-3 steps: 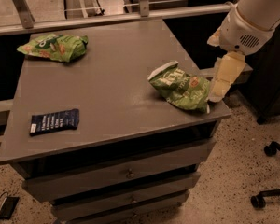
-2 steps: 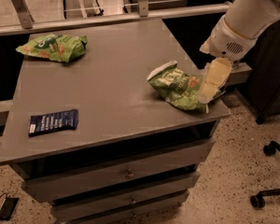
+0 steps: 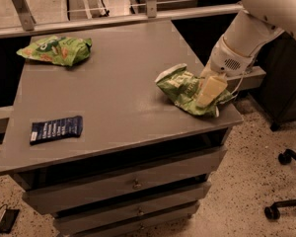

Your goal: Move green jalapeno chip bag near rxbar blueberry

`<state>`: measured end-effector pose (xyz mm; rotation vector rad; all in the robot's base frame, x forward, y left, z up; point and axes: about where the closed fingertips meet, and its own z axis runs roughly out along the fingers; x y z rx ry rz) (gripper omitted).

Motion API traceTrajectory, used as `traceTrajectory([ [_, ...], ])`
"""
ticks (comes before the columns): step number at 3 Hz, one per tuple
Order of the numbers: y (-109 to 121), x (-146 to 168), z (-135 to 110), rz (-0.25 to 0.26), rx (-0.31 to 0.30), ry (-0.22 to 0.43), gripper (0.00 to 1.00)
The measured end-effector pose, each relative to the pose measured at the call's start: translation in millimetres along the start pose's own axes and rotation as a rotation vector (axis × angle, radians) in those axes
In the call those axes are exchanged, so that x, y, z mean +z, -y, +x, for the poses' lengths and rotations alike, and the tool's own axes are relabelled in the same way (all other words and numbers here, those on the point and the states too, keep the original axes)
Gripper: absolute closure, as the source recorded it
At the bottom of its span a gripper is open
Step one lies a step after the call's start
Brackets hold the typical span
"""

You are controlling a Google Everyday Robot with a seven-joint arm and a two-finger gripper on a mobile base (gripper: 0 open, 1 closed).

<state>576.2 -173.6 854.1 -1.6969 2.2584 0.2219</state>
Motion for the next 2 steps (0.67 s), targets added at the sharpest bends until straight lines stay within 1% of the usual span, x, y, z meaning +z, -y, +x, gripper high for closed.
traceTrajectory([
  [1, 2.3, 5.4, -3.4, -0.003, -0.005, 0.008, 0.64],
  [2, 12.6, -11.6, -10.1, 0.027, -0.023, -0.005, 0.88],
])
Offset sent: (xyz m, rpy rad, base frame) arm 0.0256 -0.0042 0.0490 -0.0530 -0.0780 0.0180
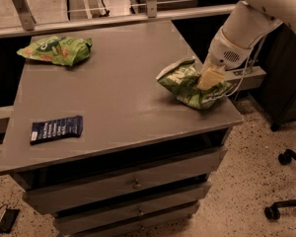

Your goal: Move green jalapeno chip bag near rxbar blueberry

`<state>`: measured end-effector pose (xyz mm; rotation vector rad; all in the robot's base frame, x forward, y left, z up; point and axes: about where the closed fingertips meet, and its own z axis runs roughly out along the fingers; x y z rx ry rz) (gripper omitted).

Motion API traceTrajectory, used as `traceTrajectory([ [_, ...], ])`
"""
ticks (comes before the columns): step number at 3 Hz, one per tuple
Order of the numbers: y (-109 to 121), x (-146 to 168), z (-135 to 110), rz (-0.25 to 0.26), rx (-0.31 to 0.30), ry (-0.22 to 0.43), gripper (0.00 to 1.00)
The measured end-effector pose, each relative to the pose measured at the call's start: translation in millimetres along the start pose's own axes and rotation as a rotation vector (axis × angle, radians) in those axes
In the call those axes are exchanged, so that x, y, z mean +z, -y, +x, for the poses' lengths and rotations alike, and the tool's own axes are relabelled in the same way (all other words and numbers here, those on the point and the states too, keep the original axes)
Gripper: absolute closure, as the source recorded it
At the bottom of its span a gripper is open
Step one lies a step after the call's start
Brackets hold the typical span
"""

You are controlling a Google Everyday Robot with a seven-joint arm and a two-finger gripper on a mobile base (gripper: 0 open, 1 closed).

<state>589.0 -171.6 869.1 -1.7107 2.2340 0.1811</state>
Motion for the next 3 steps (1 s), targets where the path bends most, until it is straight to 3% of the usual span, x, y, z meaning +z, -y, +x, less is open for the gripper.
traceTrajectory([
  [1, 13.6, -31.4, -13.2, 0.055, -0.033, -0.008, 1.0],
  [3, 22.2, -56.2, -49.6, 0.086, -0.087, 0.048, 1.0],
])
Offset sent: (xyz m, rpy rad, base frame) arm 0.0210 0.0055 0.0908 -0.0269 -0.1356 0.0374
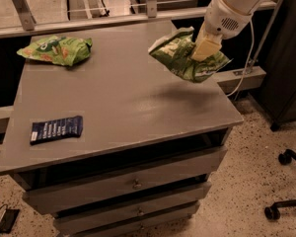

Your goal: Move green jalapeno chip bag near rxbar blueberry

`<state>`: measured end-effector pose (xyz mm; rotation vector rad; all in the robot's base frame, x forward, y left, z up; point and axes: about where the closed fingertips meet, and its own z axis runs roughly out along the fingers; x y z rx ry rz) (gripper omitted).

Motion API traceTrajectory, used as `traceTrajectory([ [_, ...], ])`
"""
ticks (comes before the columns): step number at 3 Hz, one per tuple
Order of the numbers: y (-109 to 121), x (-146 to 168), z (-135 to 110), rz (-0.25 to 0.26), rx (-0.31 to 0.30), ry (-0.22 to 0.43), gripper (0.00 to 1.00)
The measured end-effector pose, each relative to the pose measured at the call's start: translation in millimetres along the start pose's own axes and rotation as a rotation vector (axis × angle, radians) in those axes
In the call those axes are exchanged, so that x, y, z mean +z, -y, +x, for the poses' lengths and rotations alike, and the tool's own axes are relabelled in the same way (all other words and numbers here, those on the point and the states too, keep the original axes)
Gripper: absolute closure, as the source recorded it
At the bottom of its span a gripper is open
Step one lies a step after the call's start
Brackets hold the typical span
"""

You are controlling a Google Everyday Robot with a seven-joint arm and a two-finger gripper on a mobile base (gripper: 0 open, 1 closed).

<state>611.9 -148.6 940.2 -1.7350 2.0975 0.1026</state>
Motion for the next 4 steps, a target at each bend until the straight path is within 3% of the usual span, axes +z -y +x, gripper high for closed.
traceTrajectory([
  [2, -2.1, 13.7, -86.8, -0.028, -0.128, 0.118, 1.0],
  [4, -28.1, 35.6, -162.4, -0.098, -0.248, 0.226, 1.0],
])
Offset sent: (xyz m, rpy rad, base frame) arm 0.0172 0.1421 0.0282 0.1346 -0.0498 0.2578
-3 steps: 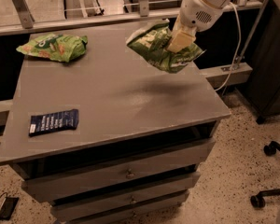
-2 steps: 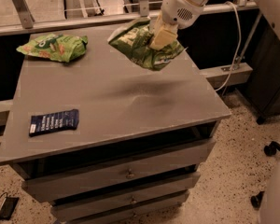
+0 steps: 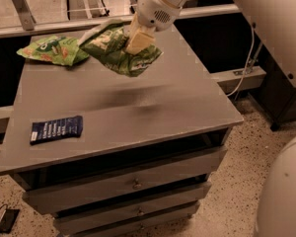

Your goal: Move green jalapeno chip bag near rxbar blueberry

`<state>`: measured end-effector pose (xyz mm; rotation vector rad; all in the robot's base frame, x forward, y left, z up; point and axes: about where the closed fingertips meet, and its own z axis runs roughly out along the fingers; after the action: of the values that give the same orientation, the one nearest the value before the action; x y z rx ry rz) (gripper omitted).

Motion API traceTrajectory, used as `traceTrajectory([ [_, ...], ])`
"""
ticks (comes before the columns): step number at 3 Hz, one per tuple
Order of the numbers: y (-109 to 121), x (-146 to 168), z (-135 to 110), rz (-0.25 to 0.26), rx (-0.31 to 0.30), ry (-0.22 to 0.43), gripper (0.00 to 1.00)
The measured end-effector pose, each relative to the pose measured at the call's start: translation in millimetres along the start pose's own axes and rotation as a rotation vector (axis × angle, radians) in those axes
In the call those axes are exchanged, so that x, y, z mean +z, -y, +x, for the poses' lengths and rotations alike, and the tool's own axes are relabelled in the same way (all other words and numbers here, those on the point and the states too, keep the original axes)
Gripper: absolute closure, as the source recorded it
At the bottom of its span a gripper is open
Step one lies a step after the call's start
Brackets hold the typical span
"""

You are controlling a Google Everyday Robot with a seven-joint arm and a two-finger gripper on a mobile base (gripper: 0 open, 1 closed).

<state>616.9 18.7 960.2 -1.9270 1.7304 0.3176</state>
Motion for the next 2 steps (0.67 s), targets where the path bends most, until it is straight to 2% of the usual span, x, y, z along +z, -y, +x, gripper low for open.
traceTrajectory([
  [2, -24.0, 35.0, -54.5, -0.074, -0.085, 0.071, 1.0],
])
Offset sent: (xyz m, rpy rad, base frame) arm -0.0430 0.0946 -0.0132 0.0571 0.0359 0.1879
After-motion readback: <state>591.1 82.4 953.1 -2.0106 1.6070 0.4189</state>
